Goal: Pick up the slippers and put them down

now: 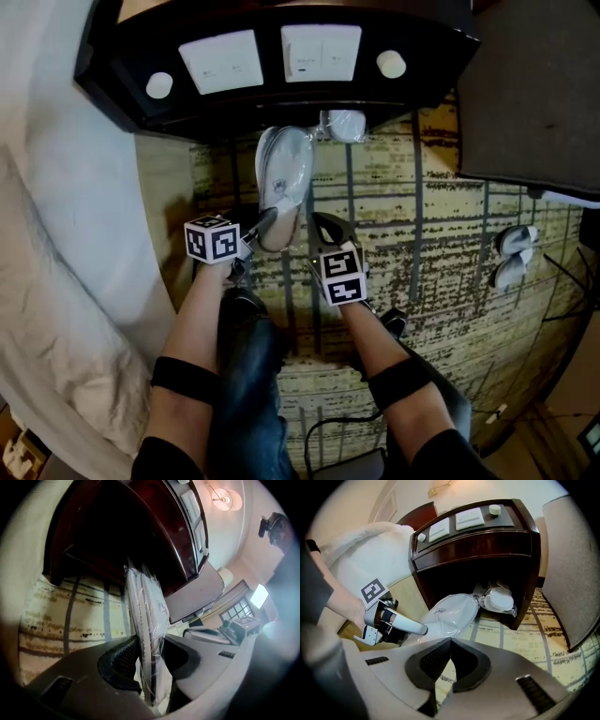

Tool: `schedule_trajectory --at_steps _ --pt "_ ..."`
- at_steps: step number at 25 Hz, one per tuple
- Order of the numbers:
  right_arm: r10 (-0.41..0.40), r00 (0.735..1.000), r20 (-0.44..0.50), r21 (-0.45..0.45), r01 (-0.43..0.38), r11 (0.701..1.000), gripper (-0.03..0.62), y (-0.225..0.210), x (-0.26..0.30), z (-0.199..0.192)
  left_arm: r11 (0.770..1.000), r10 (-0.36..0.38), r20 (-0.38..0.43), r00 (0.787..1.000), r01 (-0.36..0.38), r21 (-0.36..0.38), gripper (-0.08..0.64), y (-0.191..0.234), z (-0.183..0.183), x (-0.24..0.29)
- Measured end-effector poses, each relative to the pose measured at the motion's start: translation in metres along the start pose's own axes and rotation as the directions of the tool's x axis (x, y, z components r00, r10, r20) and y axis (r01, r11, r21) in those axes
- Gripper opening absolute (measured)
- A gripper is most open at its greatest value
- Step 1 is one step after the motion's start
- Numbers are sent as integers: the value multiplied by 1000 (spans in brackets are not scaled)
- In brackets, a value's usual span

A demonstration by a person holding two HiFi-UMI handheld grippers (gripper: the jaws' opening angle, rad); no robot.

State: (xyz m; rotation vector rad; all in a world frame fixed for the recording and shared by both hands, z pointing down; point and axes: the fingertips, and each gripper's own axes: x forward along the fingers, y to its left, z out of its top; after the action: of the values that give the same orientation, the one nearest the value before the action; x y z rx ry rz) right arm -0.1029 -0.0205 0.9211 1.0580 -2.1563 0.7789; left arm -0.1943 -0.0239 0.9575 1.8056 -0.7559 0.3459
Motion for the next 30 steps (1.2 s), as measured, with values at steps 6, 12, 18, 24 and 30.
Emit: schedule_trajectory --at_steps 6,12,18,24,30 --pt "-4 1000 22 5 4 1000 3 -5 12 8 1000 -2 88 996 3 -12 132 12 51 -1" --pt "-1 999 36 7 0 1000 3 -10 22 12 999 36 180 983 -29 -41 132 29 98 9" --pt "-1 997 78 17 -1 1000 3 -21 32 27 994 70 303 950 -39 -107 132 38 144 24" --pt "4 995 102 21 -6 1000 3 -27 43 34 976 132 436 890 -40 -213 132 51 179 30" --pt "6 994 112 29 -9 1000 3 -32 48 32 942 233 549 803 -46 -332 133 72 198 24"
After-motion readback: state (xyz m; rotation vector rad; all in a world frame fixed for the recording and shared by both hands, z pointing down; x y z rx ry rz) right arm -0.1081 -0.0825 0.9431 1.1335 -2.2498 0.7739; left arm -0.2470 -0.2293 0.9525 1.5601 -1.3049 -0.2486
